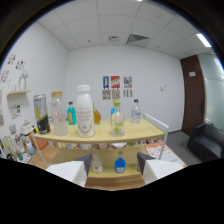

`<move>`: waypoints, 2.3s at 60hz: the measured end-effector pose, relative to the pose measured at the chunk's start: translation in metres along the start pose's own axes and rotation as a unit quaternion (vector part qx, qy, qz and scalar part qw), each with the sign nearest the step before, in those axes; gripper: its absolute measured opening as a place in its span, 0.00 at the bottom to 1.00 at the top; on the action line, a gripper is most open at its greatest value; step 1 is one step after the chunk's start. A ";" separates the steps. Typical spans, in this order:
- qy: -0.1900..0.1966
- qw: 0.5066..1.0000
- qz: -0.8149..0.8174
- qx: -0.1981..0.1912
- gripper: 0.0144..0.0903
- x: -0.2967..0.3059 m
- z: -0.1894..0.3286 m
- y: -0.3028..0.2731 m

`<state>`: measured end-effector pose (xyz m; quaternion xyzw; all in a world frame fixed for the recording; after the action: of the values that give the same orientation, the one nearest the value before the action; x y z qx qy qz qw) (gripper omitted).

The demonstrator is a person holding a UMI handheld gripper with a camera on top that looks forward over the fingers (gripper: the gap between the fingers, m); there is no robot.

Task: Make me a cup of Vodka Sunrise.

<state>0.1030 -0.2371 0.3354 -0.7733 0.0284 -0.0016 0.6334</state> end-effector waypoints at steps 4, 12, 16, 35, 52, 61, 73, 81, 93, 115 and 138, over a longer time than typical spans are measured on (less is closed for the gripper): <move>-0.005 1.000 -0.001 0.025 0.92 0.004 0.020 -0.031; -0.011 0.999 -0.010 0.040 0.92 0.006 0.066 -0.062; -0.011 0.999 -0.015 0.033 0.88 0.007 0.085 -0.064; -0.002 1.000 -0.010 0.005 0.30 0.012 0.123 -0.056; -0.018 1.000 -0.004 0.021 0.28 0.011 0.097 -0.071; -0.031 0.998 0.006 0.053 0.27 0.016 0.056 -0.081; -0.032 0.998 0.035 0.030 0.27 0.030 0.026 -0.003; -0.019 0.998 0.044 -0.026 0.27 0.037 0.033 0.086; -0.021 0.995 0.054 -0.077 0.27 0.034 0.047 0.169; -0.003 0.964 -0.259 -0.059 0.27 0.040 0.063 0.160; 0.008 0.719 -0.695 -0.016 0.27 0.020 0.071 0.138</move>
<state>0.1201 -0.1952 0.1858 -0.5856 -0.5119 -0.4474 0.4414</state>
